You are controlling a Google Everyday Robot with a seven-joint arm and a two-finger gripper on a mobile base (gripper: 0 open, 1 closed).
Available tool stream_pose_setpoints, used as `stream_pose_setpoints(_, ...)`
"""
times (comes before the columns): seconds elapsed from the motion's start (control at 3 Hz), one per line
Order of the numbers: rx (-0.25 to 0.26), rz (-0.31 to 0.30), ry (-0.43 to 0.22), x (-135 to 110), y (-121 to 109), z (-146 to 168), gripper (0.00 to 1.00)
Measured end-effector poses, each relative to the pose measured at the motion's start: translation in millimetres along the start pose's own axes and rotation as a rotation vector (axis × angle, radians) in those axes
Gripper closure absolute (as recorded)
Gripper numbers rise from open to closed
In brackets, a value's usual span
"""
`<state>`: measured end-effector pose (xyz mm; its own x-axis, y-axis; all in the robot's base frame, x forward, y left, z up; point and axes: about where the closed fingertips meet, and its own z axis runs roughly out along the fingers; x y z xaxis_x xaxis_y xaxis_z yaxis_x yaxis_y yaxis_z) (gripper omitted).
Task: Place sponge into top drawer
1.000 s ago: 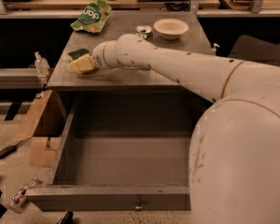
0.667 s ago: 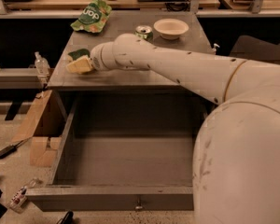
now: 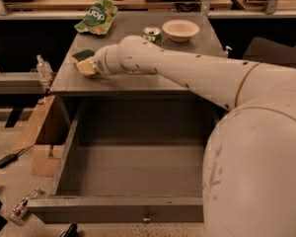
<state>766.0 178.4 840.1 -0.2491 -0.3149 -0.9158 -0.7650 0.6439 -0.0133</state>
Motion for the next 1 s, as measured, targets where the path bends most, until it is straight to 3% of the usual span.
stream_pose_setpoints(0.33,-0.002,0.000,0.000,0.0,1.5,1.1,0.96)
stream_pose_setpoints(1.0,-0.004,-0.001,0.001,0.0,2.4,1.7,1.00)
